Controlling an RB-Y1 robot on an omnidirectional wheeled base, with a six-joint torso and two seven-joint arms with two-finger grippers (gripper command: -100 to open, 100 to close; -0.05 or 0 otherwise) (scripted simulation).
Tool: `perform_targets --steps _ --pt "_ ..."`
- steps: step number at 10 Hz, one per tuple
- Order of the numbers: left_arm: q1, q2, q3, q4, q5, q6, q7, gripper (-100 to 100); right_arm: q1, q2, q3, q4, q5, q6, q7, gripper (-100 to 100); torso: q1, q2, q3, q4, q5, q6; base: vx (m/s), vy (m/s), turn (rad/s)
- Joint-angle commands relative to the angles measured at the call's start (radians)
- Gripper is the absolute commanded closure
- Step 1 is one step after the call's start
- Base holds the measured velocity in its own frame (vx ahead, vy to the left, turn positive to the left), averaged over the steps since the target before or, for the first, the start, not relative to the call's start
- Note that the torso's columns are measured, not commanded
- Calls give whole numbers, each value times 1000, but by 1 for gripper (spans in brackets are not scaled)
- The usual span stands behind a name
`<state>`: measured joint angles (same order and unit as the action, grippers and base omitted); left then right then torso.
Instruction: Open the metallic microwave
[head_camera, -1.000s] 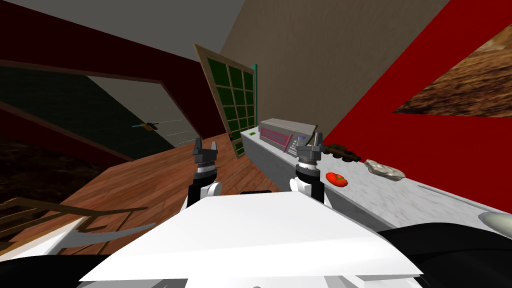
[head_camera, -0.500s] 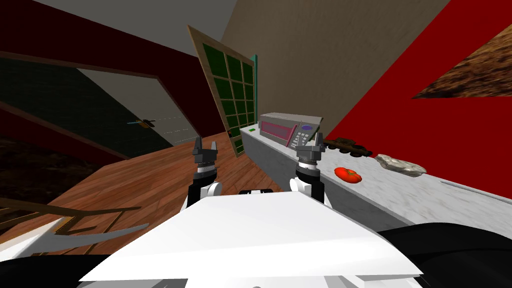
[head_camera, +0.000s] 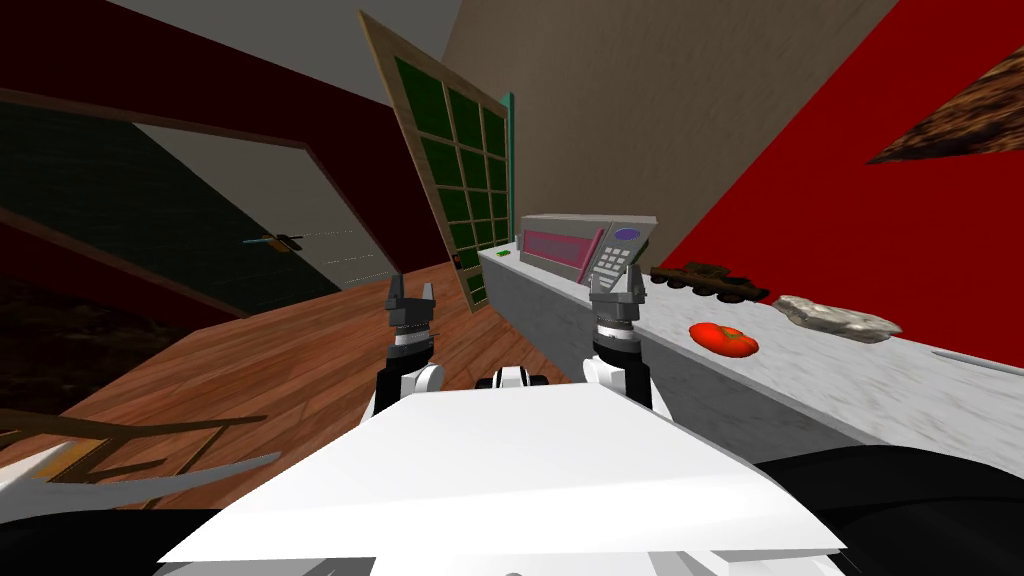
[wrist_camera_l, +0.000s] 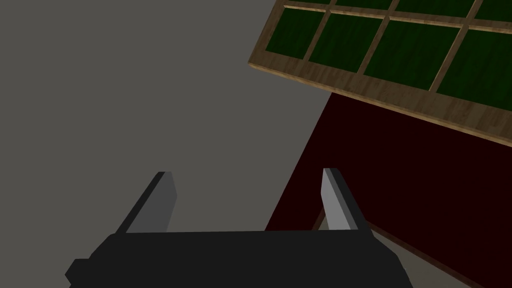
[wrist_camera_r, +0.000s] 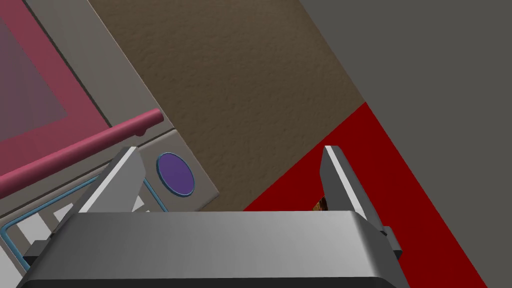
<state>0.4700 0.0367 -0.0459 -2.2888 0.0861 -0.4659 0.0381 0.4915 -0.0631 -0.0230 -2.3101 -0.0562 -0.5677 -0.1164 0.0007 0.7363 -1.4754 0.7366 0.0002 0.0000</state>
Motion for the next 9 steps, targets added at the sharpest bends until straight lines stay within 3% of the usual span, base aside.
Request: perform_targets --steps 1,9 --pt "0 0 0 0 0 0 0 0 -5 -57 -19 21 34 13 40 -100 0 1 -1 1 0 0 37 41 -30" --pt "0 0 0 0 0 0 0 0 -13 -165 -114 114 211 65 234 -100 0 1 -1 1 0 0 56 58 -46"
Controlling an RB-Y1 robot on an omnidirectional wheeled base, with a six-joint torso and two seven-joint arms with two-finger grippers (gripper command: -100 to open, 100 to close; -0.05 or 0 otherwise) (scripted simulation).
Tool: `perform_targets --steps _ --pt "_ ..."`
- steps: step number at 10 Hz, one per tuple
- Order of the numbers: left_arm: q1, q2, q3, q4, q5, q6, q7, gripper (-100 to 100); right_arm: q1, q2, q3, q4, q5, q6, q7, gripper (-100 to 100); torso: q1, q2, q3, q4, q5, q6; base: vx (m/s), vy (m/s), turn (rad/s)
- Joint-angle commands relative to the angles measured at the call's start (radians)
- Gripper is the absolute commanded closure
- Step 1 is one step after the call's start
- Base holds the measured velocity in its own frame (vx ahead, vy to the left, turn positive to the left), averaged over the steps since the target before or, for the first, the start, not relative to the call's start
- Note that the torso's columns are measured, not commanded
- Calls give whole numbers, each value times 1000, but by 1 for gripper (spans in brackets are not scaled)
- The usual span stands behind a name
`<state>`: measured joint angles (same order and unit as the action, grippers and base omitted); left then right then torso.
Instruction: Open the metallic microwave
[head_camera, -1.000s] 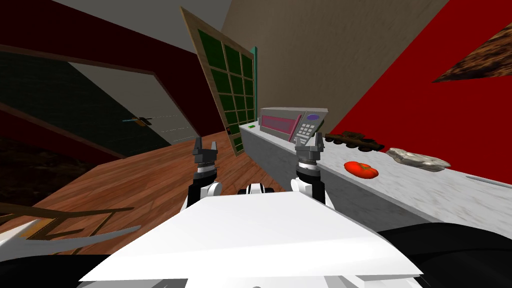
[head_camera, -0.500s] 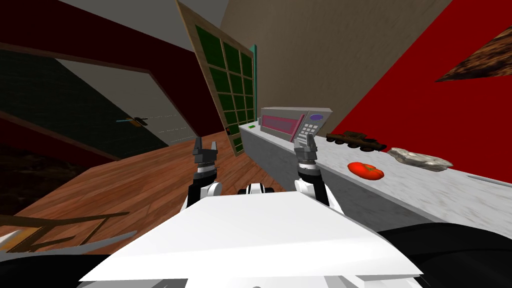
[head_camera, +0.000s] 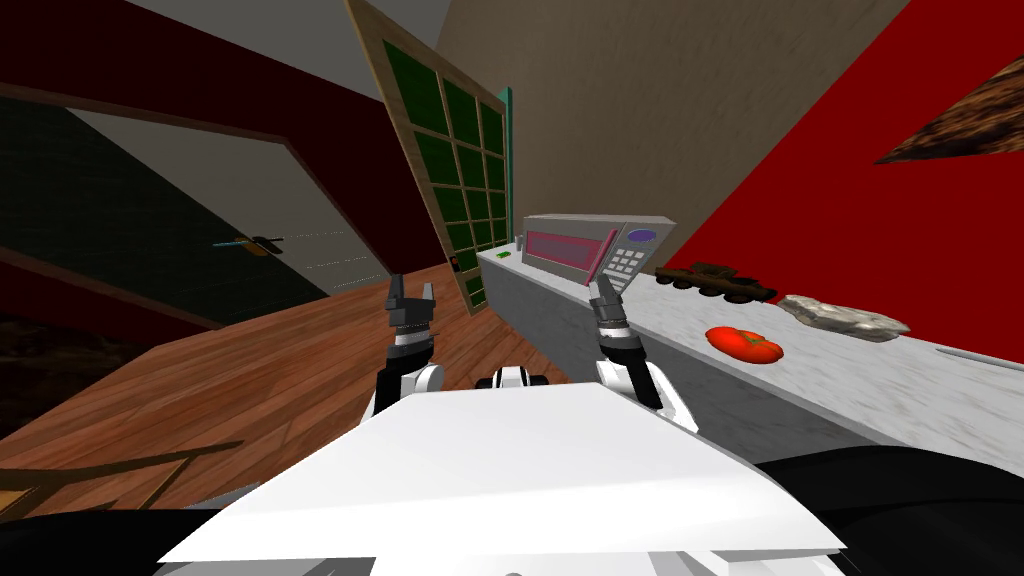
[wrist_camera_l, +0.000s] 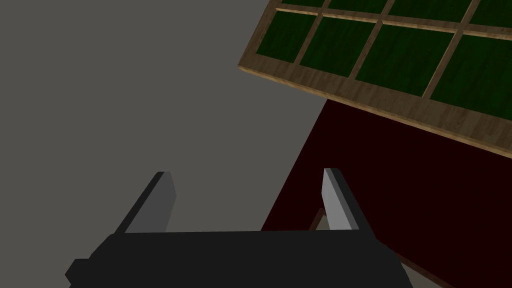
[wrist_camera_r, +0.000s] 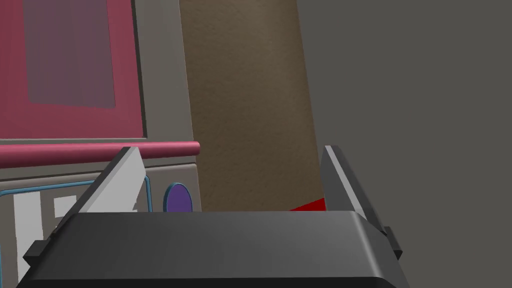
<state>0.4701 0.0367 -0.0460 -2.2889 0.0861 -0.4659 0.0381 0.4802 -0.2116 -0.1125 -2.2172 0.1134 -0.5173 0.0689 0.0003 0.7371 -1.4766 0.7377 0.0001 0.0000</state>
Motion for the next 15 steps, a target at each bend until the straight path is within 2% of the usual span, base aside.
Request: perform_targets --steps 1,4,5,10,11,15 --pt "0 0 0 0 0 0 0 0 -3 -24 -39 34 69 22 78 -100 1 1 1 0 0 0 68 84 -50" --pt "0 0 0 0 0 0 0 0 -7 -49 -84 76 154 47 162 -100 -1 1 1 0 0 0 70 67 -59" --pt "0 0 0 0 0 0 0 0 -7 -49 -84 76 154 47 171 -100 0 1 0 0 0 0 41 51 -17" --pt "0 0 0 0 0 0 0 0 -15 -105 -162 160 301 92 323 -100 1 -1 0 0 0 0 66 73 -56" --pt "0 0 0 0 0 0 0 0 -15 -105 -162 160 301 92 333 -100 0 0 0 0 0 0 50 56 -23" --pt "0 0 0 0 0 0 0 0 -25 -173 -226 242 422 132 459 -100 1 1 0 0 0 0 54 69 -61"
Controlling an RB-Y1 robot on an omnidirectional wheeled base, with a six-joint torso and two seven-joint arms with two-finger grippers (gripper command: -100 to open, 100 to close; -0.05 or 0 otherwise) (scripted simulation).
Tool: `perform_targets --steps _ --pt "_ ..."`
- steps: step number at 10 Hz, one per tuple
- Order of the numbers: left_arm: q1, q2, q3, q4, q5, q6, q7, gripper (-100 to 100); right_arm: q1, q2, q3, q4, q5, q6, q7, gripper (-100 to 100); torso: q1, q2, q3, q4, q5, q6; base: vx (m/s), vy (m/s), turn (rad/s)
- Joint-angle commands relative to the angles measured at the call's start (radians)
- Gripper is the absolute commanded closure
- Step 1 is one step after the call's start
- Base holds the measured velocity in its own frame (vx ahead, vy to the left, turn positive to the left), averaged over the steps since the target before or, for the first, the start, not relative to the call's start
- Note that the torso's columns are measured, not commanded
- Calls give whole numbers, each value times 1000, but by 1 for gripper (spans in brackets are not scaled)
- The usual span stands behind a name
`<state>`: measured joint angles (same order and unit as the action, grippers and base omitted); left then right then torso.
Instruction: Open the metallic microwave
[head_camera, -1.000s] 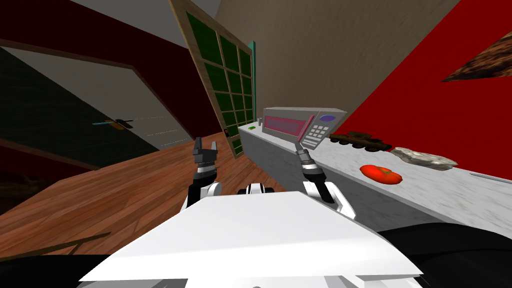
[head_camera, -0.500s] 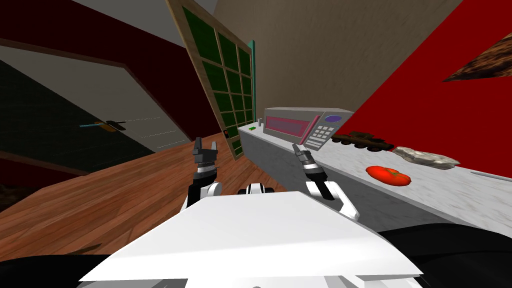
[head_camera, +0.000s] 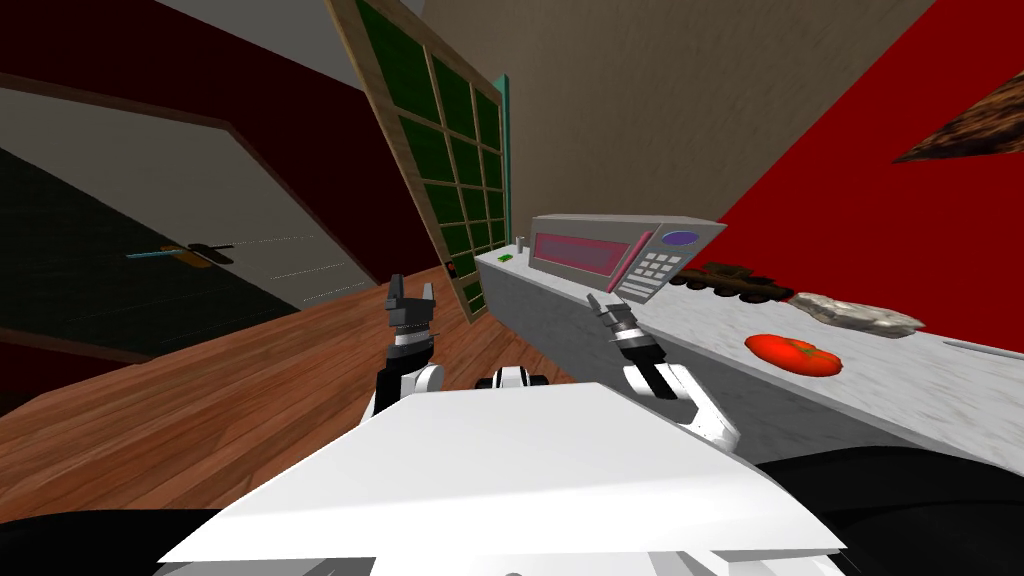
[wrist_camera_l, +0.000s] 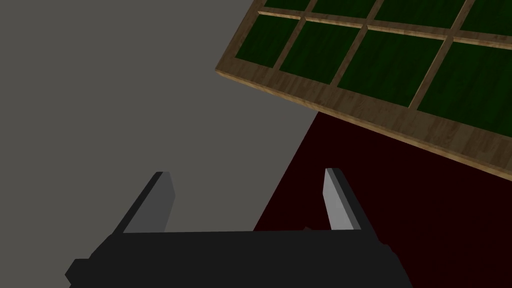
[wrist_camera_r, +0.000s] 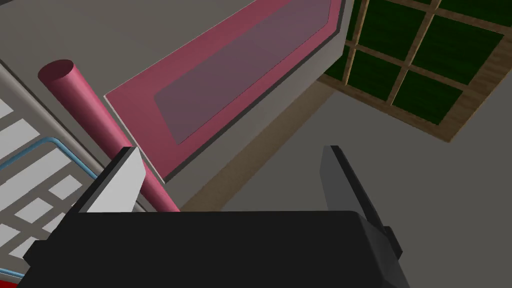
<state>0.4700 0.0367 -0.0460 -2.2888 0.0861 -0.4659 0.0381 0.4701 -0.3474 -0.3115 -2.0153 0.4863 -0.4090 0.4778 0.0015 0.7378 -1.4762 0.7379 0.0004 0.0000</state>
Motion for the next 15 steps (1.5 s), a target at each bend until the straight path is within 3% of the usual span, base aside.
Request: perform_targets --steps 1,4,5,10,15 --pt "0 0 0 0 0 0 0 0 -15 -37 -27 40 49 24 58 -100 0 -1 0 0 0 0 43 67 -14" --pt "0 0 0 0 0 0 0 0 -23 -94 -74 104 139 54 149 -100 -2 1 0 0 -1 0 47 66 -52" --pt "0 0 0 0 0 0 0 0 -23 -94 -74 104 139 54 157 -100 -1 -1 0 0 0 0 49 59 -22" --pt "0 0 0 0 0 0 0 0 -34 -181 -143 195 269 98 300 -100 -1 0 0 0 0 0 57 71 -50" --pt "0 0 0 0 0 0 0 0 -41 -251 -194 257 366 129 407 -100 -2 1 1 0 -1 0 37 56 -37"
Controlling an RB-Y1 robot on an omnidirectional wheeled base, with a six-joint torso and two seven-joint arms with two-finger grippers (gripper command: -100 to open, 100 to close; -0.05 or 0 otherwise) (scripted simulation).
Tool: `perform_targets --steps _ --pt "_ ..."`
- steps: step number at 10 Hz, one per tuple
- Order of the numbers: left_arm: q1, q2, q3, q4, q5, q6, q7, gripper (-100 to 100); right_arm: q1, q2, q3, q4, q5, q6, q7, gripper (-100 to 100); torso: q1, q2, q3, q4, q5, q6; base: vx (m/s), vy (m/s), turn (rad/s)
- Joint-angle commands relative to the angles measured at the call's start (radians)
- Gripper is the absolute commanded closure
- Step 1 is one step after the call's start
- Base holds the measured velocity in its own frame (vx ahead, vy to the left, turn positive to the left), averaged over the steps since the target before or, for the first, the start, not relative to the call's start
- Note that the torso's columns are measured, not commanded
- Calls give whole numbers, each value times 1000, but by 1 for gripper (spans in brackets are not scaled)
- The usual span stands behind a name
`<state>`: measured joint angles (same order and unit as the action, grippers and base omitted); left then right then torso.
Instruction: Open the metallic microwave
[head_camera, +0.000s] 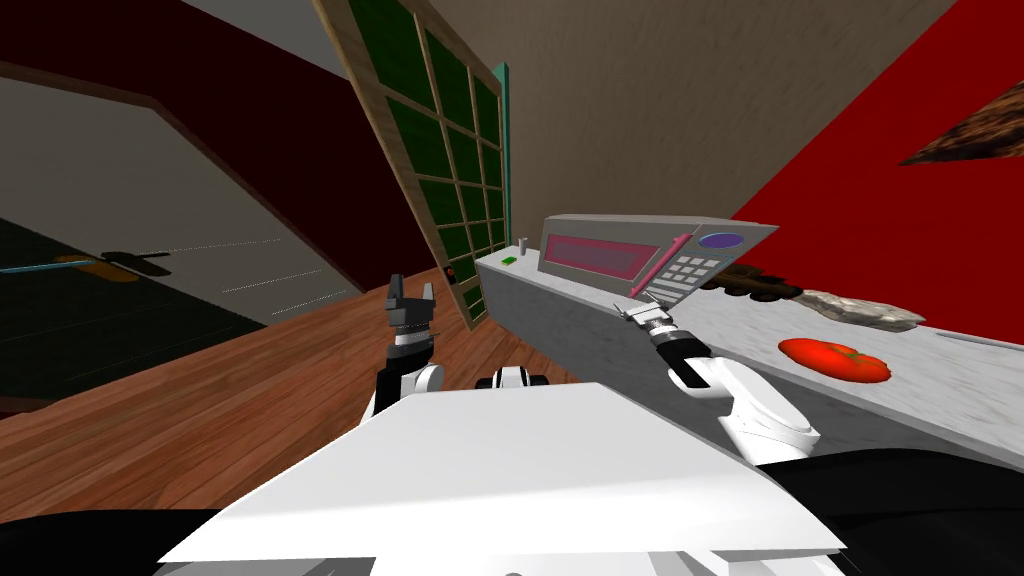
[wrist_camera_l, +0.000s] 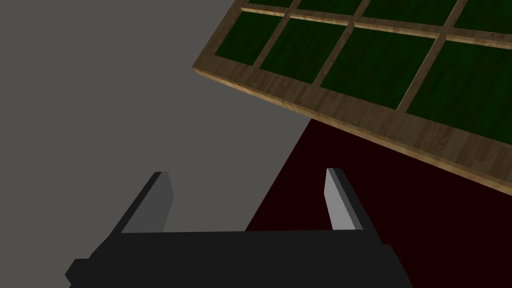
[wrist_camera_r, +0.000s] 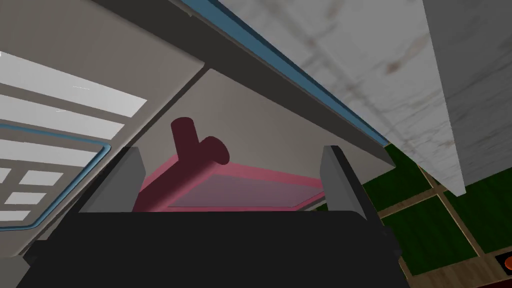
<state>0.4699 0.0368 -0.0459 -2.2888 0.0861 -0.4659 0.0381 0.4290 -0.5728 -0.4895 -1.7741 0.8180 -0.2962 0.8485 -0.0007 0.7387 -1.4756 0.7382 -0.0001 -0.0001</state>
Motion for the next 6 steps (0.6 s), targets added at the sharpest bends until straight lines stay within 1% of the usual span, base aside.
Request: perform_targets --steps 1,2,3,6 --pt "0 0 0 0 0 0 0 0 -1 -35 -23 24 47 21 50 -100 0 0 0 0 0 0 32 48 -37" --pt "0 0 0 0 0 0 0 0 -1 -26 -17 18 38 16 40 -100 1 -1 0 0 0 0 14 24 -9" --pt "0 0 0 0 0 0 0 0 -12 -35 -23 40 42 37 41 -100 0 0 0 0 0 0 -45 -12 218" --pt "-1 0 0 0 0 0 0 0 -48 -60 -37 103 48 94 35 -100 -1 2 1 1 0 -2 -139 -22 293"
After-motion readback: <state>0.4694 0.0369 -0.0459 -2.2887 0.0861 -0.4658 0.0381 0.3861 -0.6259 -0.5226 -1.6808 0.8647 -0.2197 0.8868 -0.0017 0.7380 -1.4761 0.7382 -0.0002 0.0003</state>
